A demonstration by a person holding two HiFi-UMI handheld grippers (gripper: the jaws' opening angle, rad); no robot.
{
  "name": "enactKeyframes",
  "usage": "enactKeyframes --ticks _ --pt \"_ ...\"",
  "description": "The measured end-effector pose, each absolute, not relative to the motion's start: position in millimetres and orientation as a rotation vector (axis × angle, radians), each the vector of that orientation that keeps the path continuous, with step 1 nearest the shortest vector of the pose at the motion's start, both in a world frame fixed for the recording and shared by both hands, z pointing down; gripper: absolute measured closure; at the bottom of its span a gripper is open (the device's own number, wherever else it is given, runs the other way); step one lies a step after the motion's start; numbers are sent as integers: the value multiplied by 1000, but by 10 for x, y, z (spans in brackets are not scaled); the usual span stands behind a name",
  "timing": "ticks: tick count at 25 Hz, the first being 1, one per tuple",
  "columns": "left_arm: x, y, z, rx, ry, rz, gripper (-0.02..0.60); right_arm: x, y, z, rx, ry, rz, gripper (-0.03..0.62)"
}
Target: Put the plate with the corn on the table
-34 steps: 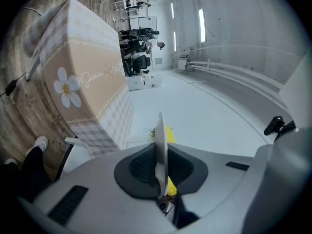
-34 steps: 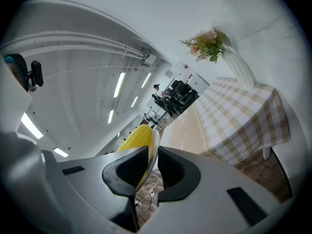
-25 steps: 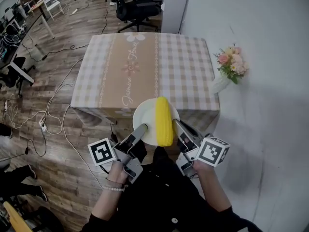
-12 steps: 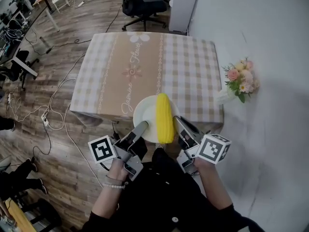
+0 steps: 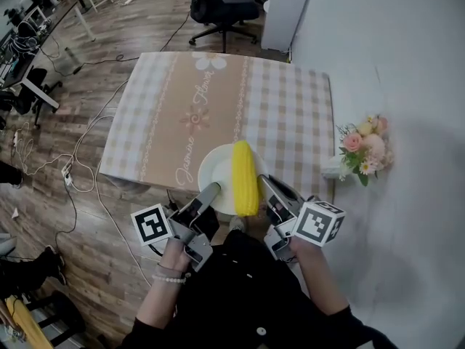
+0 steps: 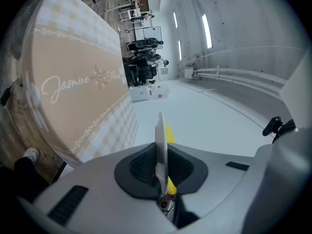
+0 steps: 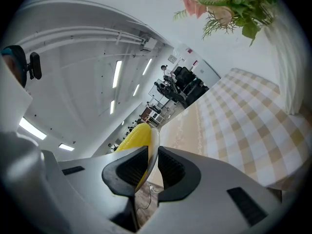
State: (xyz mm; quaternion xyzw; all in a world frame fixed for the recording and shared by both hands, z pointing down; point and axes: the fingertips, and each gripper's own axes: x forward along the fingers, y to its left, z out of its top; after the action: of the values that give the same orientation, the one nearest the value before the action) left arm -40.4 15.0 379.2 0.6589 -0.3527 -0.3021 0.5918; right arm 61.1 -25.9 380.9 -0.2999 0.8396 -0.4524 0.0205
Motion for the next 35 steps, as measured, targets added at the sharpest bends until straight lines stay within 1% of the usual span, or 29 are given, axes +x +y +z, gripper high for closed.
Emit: enactKeyframes --ticks 9,18,35 --pt "-315 -138 3909 1522 -848 -696 546 693 -571 3934 -905 2621 -1420 503" --pt "-284 -215 3959 1515 -856 -648 546 733 -613 4028 -967 2644 -1429 499" --pt "-212 -658 4322 1506 -836 -535 549 846 -957 4339 -1088 2593 -1449 499"
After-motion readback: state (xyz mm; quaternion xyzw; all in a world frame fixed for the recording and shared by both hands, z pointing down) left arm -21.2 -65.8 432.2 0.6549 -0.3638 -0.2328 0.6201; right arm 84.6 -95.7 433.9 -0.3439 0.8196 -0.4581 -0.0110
